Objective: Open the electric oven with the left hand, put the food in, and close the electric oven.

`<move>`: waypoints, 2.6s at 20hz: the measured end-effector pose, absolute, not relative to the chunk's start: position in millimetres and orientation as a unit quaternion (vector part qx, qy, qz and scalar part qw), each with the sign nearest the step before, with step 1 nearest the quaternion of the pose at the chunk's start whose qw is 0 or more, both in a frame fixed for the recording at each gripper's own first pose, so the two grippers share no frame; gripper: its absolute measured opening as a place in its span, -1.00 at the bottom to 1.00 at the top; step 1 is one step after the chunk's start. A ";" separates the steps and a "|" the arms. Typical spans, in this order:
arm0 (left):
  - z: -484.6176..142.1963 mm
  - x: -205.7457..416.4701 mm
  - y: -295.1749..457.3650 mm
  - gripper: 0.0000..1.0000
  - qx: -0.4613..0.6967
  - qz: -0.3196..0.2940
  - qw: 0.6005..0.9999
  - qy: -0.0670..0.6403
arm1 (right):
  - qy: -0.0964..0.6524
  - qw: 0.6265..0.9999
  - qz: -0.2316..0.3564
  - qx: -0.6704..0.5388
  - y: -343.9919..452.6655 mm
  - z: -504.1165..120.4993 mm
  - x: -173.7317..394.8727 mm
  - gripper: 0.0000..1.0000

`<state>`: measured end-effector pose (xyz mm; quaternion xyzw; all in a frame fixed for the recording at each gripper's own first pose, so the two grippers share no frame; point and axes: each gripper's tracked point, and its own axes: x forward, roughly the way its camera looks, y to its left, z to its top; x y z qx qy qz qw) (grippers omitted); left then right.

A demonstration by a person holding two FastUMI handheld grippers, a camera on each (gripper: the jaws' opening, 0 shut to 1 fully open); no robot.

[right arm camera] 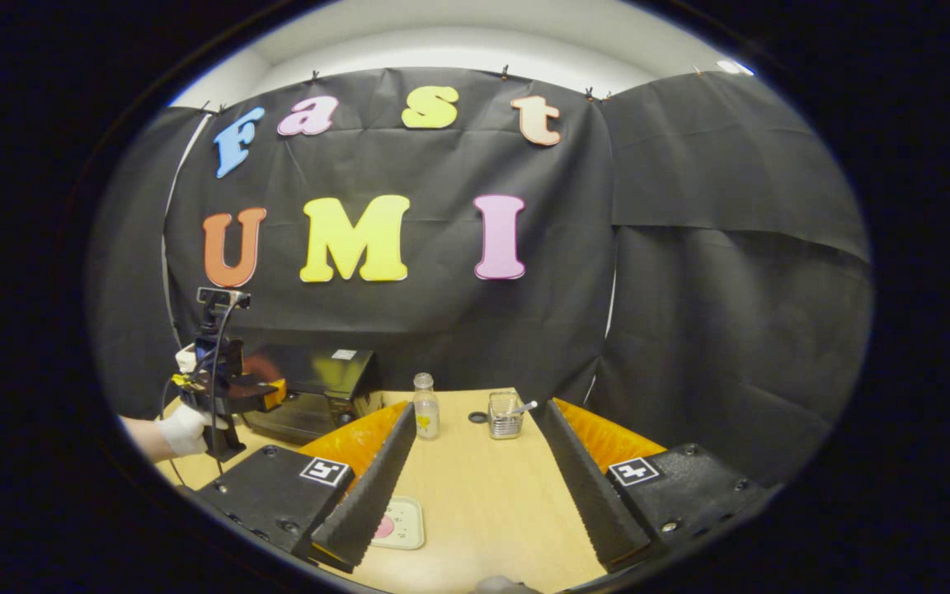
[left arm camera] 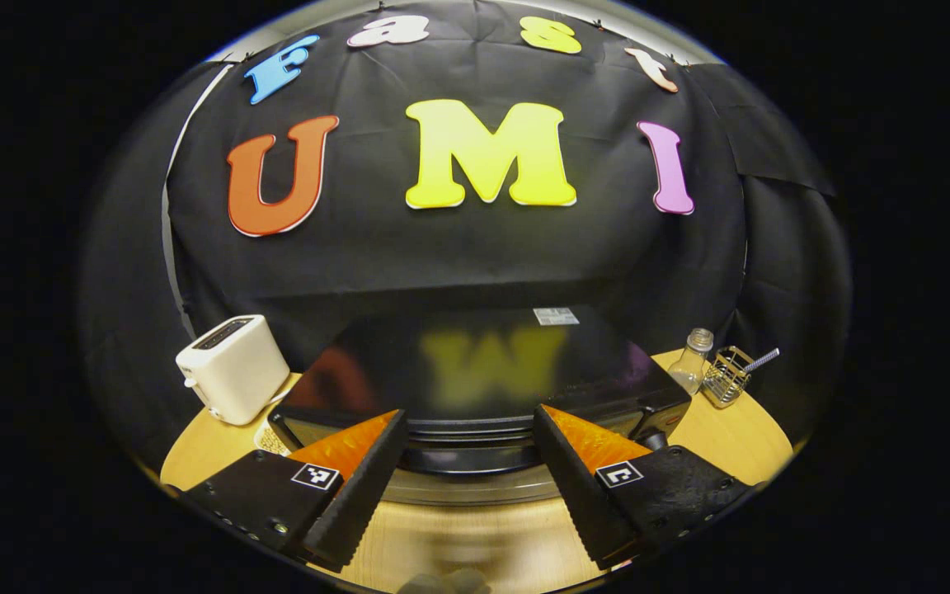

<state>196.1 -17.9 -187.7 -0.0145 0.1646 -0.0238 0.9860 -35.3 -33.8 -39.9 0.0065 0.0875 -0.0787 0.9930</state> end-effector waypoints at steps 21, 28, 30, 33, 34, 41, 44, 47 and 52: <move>-234.5 92.3 -20.0 0.94 -0.013 -0.036 0.976 0.215 | 0.106 0.993 -0.042 0.019 -8.7 -65.5 -39.9 0.99; -287.1 47.6 -20.4 0.94 -0.015 -0.037 0.964 0.261 | 0.120 0.992 -0.033 0.016 -1.3 -79.6 -48.8 0.99; -299.0 45.0 -19.4 0.94 -0.013 -0.037 0.962 0.269 | 0.126 0.991 -0.034 0.012 -1.2 -85.5 -51.8 0.99; -316.5 30.9 -23.2 0.94 -0.017 -0.036 0.957 0.288 | 0.135 0.990 -0.037 0.011 -3.2 -93.5 -55.0 0.99; -320.7 28.5 -24.5 0.94 -0.017 -0.036 0.955 0.294 | 0.139 0.989 -0.037 0.011 -3.7 -97.0 -55.9 0.99; -354.6 22.9 -28.1 1.00 -0.009 -0.040 0.941 0.335 | 0.163 0.986 -0.046 0.011 -9.4 -115.7 -64.7 0.99; -359.1 22.9 -29.8 0.89 -0.004 -0.041 0.939 0.342 | 0.175 0.983 -0.044 0.013 -8.8 -126.6 -64.1 0.99; -352.4 23.4 -28.6 0.90 -0.002 -0.042 0.944 0.328 | 0.190 0.981 -0.042 0.024 -9.7 -142.9 -62.4 0.99; -322.9 21.5 -12.9 0.91 -0.010 -0.027 0.958 0.284 | 0.236 0.970 -0.023 0.045 -11.5 -185.1 -43.7 0.99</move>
